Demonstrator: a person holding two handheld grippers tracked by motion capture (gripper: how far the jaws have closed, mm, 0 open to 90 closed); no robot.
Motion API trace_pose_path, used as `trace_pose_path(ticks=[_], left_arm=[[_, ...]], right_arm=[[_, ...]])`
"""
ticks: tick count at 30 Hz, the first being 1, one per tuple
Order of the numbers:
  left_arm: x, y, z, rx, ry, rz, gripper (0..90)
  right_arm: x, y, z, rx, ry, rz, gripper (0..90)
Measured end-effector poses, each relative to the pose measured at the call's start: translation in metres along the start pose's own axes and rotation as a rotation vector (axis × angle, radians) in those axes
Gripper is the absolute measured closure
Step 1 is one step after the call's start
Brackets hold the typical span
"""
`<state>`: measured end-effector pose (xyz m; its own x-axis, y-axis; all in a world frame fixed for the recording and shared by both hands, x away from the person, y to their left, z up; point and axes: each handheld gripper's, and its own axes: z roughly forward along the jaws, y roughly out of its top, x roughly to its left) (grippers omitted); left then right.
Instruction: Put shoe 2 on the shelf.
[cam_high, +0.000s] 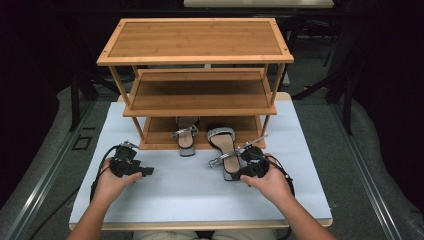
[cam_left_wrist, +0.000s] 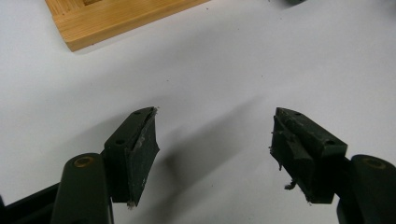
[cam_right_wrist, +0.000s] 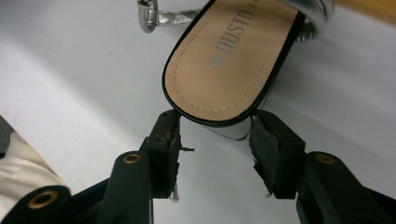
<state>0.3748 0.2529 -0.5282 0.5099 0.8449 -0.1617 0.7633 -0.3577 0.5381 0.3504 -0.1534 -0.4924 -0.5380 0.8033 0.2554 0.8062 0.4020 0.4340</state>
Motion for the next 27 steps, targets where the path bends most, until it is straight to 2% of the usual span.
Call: trace_pose_path(ticks=[1,2,4,6,8,12,15,16,17,18,19,20,24,27], left_arm=[[0.000,0.000,0.000,-0.003,-0.001,0.000,31.1],[0.000,0.000,0.000,-0.002,-0.003,0.000,31.1],[0.000,0.000,-0.001,-0.002,-0.003,0.002,31.2],[-0.001,0.000,0.000,-0.001,-0.001,0.001,31.1],[-0.001,0.000,0.001,0.001,-0.002,0.002,31.1],[-0.001,0.000,0.003,0.008,-0.003,0.004,31.1],[0.000,0.000,0.005,0.011,-0.003,0.004,31.1],[0.000,0.000,0.005,0.014,-0.005,0.005,31.1],[0.000,0.000,0.005,0.014,-0.004,0.004,31.1],[-0.001,0.000,0.006,0.018,-0.006,0.003,31.1],[-0.001,0.000,0.006,0.016,-0.006,0.003,31.1],[-0.001,0.000,0.006,0.016,-0.006,0.004,31.1],[-0.001,0.000,0.006,0.017,-0.009,0.003,31.1],[0.000,-0.001,0.006,0.016,-0.008,0.002,31.1]], right_arm=[[0.002,0.003,0.000,-0.010,-0.020,-0.004,52.7],[0.005,0.007,0.000,-0.010,-0.059,-0.015,52.6],[0.005,0.013,-0.002,-0.026,-0.051,-0.023,52.6],[0.002,0.019,-0.001,-0.036,-0.081,-0.017,52.7],[-0.003,0.024,0.002,-0.023,-0.058,-0.017,52.8],[-0.007,0.032,0.014,0.012,-0.080,-0.065,52.8],[-0.007,0.037,0.022,0.025,-0.082,-0.068,52.9],[-0.006,0.039,0.023,0.028,-0.103,-0.070,52.9],[-0.007,0.042,0.024,0.030,-0.084,-0.064,52.9],[-0.007,0.044,0.026,0.027,-0.109,-0.058,52.9],[-0.008,0.046,0.026,0.022,-0.104,-0.053,52.9],[-0.010,0.049,0.027,0.016,-0.078,-0.054,52.9],[-0.013,0.062,0.030,0.008,-0.088,-0.050,52.9],[-0.016,0.069,0.031,0.001,-0.061,-0.053,52.9]])
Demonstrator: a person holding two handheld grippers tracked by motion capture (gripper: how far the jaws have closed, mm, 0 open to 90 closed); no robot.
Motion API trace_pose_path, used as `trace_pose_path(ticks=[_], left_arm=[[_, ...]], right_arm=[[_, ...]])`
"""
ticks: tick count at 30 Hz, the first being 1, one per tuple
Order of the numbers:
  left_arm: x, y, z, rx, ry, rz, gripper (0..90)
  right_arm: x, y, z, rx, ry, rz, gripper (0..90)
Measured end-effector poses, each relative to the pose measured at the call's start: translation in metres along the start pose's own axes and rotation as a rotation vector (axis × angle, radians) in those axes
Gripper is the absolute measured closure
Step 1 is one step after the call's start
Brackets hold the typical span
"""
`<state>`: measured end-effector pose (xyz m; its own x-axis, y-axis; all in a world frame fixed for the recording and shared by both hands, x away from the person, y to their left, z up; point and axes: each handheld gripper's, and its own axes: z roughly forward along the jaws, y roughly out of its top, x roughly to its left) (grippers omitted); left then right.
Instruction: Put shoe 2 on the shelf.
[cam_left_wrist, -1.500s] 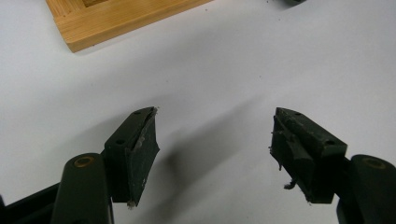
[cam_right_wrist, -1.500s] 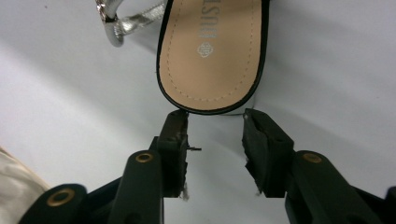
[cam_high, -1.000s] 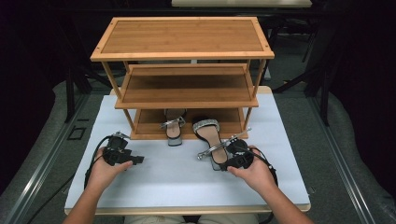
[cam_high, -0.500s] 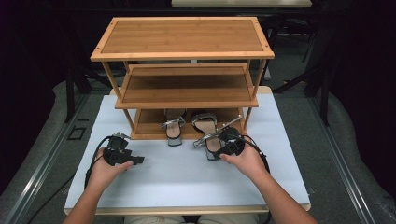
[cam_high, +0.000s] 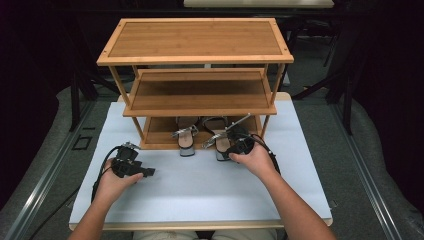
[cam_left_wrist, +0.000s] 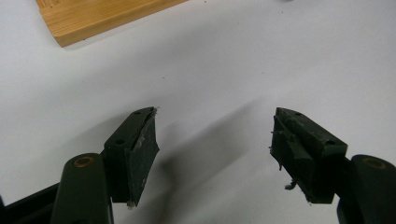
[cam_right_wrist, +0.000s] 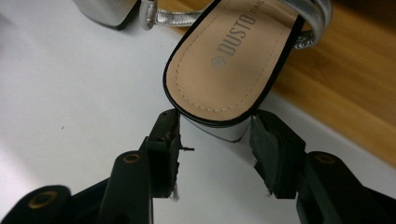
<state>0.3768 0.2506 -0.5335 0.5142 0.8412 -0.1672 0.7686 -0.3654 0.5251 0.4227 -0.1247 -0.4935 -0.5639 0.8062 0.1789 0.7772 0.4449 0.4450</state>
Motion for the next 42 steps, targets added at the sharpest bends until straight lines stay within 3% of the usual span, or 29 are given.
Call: trace_pose_path(ticks=[1,4,9,11,14,23,31,35,39,42], left_arm=[[0.000,0.000,0.000,-0.001,-0.001,0.001,31.1],[0.001,0.000,0.000,-0.001,-0.001,-0.003,31.1],[0.001,0.000,0.000,0.003,-0.001,-0.002,31.0],[0.001,0.000,0.000,0.001,0.000,-0.001,31.0],[0.001,0.000,0.001,0.003,0.000,0.001,31.0],[-0.001,0.001,0.002,0.008,-0.001,0.006,31.0],[-0.006,0.003,0.004,-0.008,-0.008,0.024,32.4],[-0.013,0.010,0.007,-0.010,-0.023,0.044,34.4],[-0.027,0.026,0.014,-0.030,-0.054,0.069,34.8],[-0.040,0.039,0.024,-0.035,-0.066,0.103,34.2]], right_arm=[[0.000,0.002,0.001,-0.001,-0.033,-0.002,52.9],[-0.005,0.009,0.003,-0.005,0.008,0.010,52.9],[-0.002,0.017,0.008,-0.011,0.015,0.053,53.3],[-0.003,0.019,0.013,-0.038,0.009,0.020,53.5],[0.002,0.020,0.015,-0.030,0.018,0.049,53.6],[0.003,0.021,0.016,-0.038,0.019,0.043,50.6],[-0.002,0.009,-0.001,-0.075,0.024,0.030,50.3],[-0.006,0.002,0.002,-0.057,-0.006,0.045,50.3],[-0.007,0.003,0.011,-0.040,0.052,0.032,50.2],[-0.001,0.006,0.015,-0.058,0.020,0.010,50.1]])
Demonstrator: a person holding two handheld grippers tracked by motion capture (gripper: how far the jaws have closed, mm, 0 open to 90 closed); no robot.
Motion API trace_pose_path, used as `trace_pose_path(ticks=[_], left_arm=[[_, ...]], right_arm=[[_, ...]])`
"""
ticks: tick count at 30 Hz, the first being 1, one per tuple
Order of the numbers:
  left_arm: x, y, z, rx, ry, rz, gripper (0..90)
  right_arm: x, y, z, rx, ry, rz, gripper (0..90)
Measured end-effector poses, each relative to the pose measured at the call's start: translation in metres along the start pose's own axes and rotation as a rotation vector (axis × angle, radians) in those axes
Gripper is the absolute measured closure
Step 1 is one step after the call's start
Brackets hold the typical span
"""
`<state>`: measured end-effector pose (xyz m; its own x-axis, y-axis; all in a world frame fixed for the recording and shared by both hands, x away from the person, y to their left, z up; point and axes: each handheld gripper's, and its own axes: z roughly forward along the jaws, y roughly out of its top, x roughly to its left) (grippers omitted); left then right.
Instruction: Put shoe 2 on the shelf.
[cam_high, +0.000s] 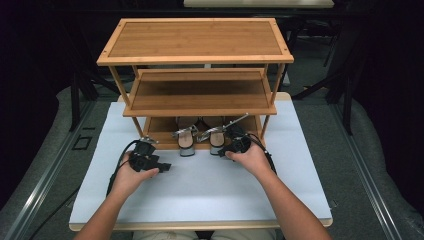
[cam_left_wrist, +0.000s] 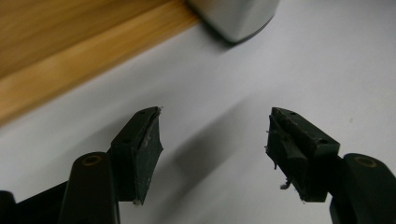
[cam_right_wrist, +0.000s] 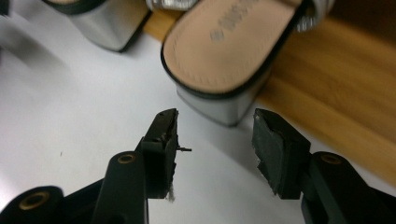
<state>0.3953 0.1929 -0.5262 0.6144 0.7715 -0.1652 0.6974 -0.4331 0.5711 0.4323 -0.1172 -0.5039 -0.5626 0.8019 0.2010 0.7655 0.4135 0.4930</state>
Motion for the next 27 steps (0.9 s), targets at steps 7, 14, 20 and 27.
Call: trace_pose_path(ticks=[7,14,20,27], left_arm=[[-0.010,0.031,0.019,-0.034,-0.013,0.024,33.4],[-0.013,0.046,0.030,-0.031,0.005,0.007,34.6],[-0.010,0.051,0.034,-0.033,0.002,0.006,39.7],[-0.012,0.052,0.034,-0.027,0.012,0.016,39.7]], right_arm=[[0.005,0.005,0.005,-0.034,0.000,0.013,52.0],[0.006,0.008,0.006,-0.053,0.029,0.029,53.1],[0.012,0.010,0.009,-0.051,0.043,0.017,53.4],[0.014,0.012,0.010,-0.044,0.070,0.019,53.4]])
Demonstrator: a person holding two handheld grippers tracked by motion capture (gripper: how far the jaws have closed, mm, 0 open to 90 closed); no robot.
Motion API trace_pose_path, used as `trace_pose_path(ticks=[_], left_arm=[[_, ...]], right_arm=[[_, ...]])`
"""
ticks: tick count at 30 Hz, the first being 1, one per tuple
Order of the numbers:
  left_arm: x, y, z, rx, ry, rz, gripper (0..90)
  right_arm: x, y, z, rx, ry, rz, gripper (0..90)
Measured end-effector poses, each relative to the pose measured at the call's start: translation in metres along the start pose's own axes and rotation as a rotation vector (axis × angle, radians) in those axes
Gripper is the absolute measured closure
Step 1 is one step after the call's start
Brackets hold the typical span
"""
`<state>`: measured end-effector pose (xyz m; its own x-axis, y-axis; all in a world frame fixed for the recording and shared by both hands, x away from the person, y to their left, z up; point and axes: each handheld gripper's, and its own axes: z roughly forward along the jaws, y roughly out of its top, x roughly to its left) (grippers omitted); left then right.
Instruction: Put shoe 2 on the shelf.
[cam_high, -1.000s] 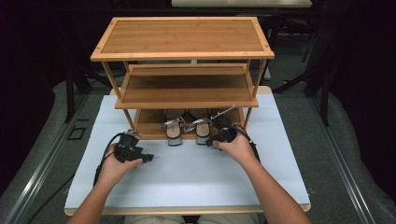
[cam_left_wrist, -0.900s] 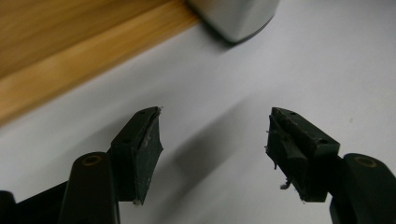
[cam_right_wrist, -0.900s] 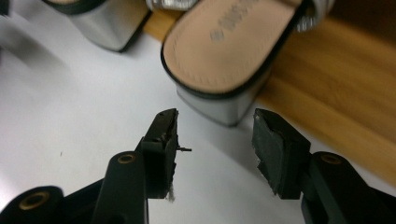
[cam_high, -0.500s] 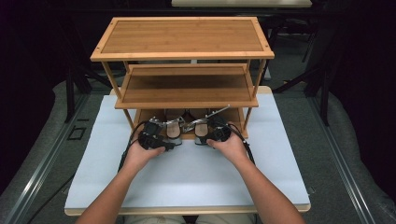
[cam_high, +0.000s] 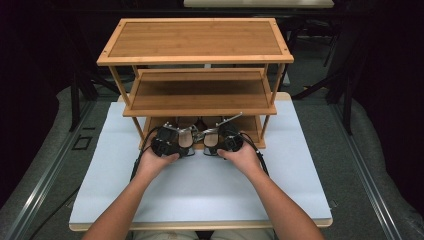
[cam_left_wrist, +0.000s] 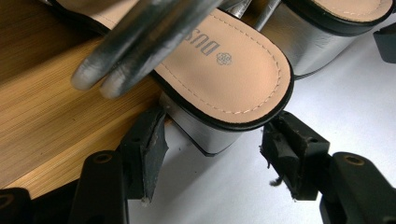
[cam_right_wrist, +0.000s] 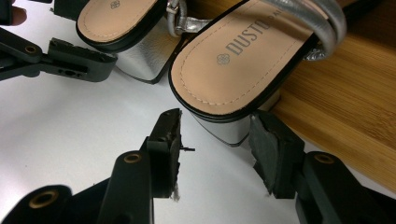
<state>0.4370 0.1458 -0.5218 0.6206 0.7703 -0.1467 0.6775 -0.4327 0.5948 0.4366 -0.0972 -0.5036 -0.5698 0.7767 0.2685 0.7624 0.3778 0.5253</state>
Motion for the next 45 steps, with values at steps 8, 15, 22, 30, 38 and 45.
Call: trace_pose_path(ticks=[8,15,22,30,38,45], left_arm=[[0.000,0.000,0.000,0.003,-0.002,-0.002,39.6],[0.000,0.000,0.000,0.002,-0.003,-0.003,39.6],[0.000,0.000,-0.005,-0.006,0.011,0.004,38.7],[0.001,-0.002,-0.015,-0.014,0.012,0.000,38.7],[0.003,-0.002,-0.027,-0.030,0.017,0.001,38.3],[0.004,0.000,-0.039,-0.026,0.008,0.007,38.3]], right_arm=[[0.001,0.000,0.001,0.001,-0.012,0.002,53.4],[0.002,0.001,0.001,0.006,-0.007,0.010,53.1],[0.001,0.000,-0.001,0.007,-0.001,0.003,52.6],[0.001,-0.002,-0.008,-0.008,-0.011,0.007,52.1],[0.002,-0.005,-0.014,-0.008,-0.026,-0.009,52.1],[0.002,-0.007,-0.020,-0.005,-0.028,-0.015,51.8]])
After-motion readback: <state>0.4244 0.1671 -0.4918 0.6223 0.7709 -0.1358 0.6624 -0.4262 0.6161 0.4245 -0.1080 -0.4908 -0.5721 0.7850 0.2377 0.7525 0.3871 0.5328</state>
